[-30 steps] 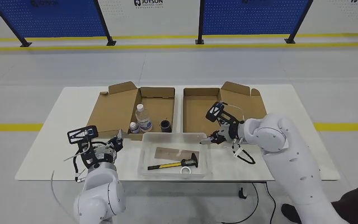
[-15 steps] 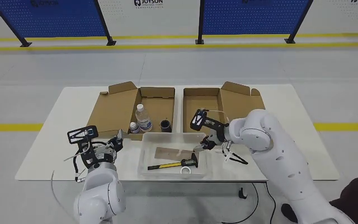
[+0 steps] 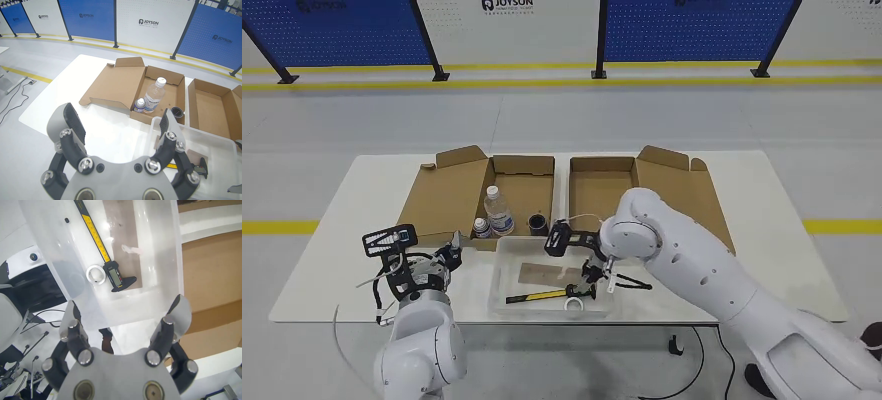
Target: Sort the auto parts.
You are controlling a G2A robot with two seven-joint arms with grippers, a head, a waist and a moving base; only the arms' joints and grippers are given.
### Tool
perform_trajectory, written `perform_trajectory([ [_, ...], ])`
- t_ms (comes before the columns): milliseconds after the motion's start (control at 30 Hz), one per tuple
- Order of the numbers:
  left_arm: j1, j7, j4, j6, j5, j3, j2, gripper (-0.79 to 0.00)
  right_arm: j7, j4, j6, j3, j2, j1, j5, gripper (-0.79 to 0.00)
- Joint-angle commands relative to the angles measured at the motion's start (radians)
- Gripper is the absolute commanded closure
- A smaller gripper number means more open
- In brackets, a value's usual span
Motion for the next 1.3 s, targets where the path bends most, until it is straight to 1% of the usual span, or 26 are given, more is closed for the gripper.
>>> perform_trajectory([
  [0, 0.000, 0.000, 0.000, 0.000, 0.000, 0.000, 0.000, -0.785, -0.008, 0.029, -0.008, -0.031, -0.011, 0.018, 0.011, -0.474],
  [67, 0.000, 0.000, 0.000, 0.000, 0.000, 0.000, 0.000, -0.785, -0.012, 0.051, -0.012, -0.061, -0.023, 0.034, 0.019, -0.431],
  [100, 0.000, 0.000, 0.000, 0.000, 0.000, 0.000, 0.000, -0.785, -0.013, 0.060, -0.013, -0.074, -0.029, 0.040, 0.024, -0.379],
  [167, 0.000, 0.000, 0.000, 0.000, 0.000, 0.000, 0.000, -0.785, -0.016, 0.076, -0.016, -0.096, -0.041, 0.047, 0.032, -0.332],
  [333, 0.000, 0.000, 0.000, 0.000, 0.000, 0.000, 0.000, -0.785, -0.040, 0.115, -0.017, -0.130, -0.068, 0.047, 0.039, -0.363],
  [567, 0.000, 0.000, 0.000, 0.000, 0.000, 0.000, 0.000, -0.785, -0.078, 0.177, -0.029, -0.169, -0.100, 0.041, 0.020, -0.329],
  [633, 0.000, 0.000, 0.000, 0.000, 0.000, 0.000, 0.000, -0.785, -0.094, 0.194, -0.036, -0.173, -0.107, 0.039, 0.020, -0.292],
  [733, 0.000, 0.000, 0.000, 0.000, 0.000, 0.000, 0.000, -0.785, -0.104, 0.220, -0.040, -0.182, -0.116, 0.033, 0.021, -0.296],
  [800, 0.000, 0.000, 0.000, 0.000, 0.000, 0.000, 0.000, -0.785, -0.107, 0.233, -0.045, -0.188, -0.123, 0.029, 0.022, -0.249],
  [933, 0.000, 0.000, 0.000, 0.000, 0.000, 0.000, 0.000, -0.785, -0.107, 0.258, -0.050, -0.197, -0.136, 0.029, 0.024, -0.262],
  [1100, 0.000, 0.000, 0.000, 0.000, 0.000, 0.000, 0.000, -0.785, -0.108, 0.282, -0.057, -0.206, -0.152, 0.031, 0.021, -0.240],
  [1167, 0.000, 0.000, 0.000, 0.000, 0.000, 0.000, 0.000, -0.785, -0.109, 0.289, -0.056, -0.211, -0.157, 0.029, 0.018, -0.209],
  [1267, 0.000, 0.000, 0.000, 0.000, 0.000, 0.000, 0.000, -0.785, -0.117, 0.296, -0.058, -0.215, -0.164, 0.022, 0.014, -0.209],
])
